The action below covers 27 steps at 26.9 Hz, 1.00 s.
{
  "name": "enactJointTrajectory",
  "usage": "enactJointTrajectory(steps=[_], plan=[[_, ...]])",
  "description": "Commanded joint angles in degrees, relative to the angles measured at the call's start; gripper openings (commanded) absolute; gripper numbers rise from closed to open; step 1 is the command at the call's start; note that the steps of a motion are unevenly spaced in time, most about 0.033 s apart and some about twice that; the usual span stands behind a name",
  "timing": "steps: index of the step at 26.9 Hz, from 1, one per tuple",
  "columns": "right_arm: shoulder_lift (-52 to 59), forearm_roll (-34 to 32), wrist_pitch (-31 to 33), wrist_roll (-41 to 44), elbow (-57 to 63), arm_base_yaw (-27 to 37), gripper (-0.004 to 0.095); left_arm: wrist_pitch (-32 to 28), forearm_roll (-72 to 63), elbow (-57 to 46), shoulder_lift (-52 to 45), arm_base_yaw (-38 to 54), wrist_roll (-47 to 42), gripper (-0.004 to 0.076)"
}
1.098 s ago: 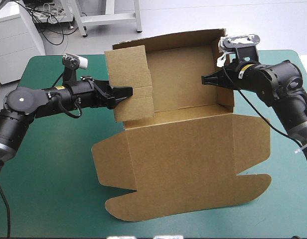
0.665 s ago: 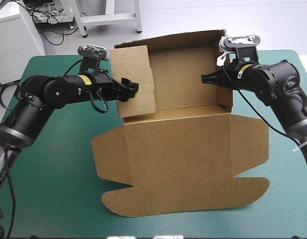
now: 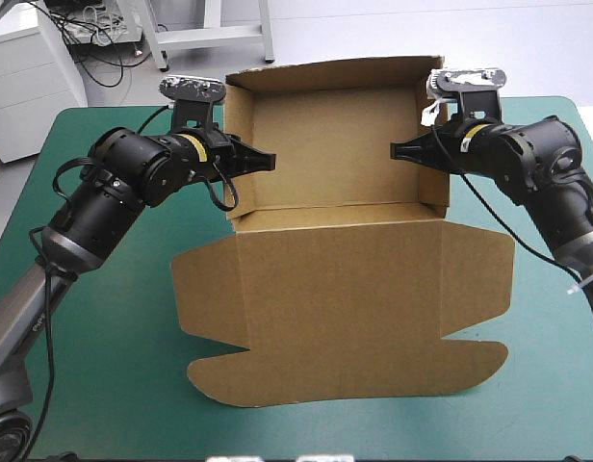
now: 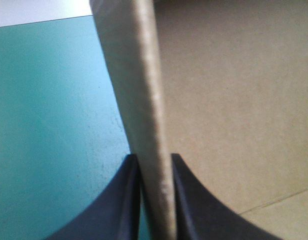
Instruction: Fold the box
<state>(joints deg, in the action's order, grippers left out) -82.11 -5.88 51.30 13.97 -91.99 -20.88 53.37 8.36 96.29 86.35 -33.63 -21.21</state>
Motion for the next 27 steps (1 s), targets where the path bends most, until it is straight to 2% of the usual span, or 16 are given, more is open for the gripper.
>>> enactJointTrajectory(steps=[1, 5, 13, 27], plan=[[2.2, 1.5, -4.6, 0.3, -1.5, -0.1, -0.0022, -4.7, -1.6, 2.1, -1.9, -0.4, 0.1, -0.0025], [2.2, 1.3, -1.1, -1.0, -1.5, -0.1, -0.0022, -4.4, -1.6, 2.1, -1.4, -0.4, 0.3, -0.0025], [-3.3, 1.7, 8.6, -3.8, -1.5, -0.1, -0.0023, 3.2, -1.4, 2.1, 5.9, -0.4, 3.0, -0.0025], [-15.9, 8.7, 13.3, -7.2, -1.5, 0.1, -0.0023, 7.8, -1.6, 2.1, 17.0, -0.4, 6.3, -0.0025]])
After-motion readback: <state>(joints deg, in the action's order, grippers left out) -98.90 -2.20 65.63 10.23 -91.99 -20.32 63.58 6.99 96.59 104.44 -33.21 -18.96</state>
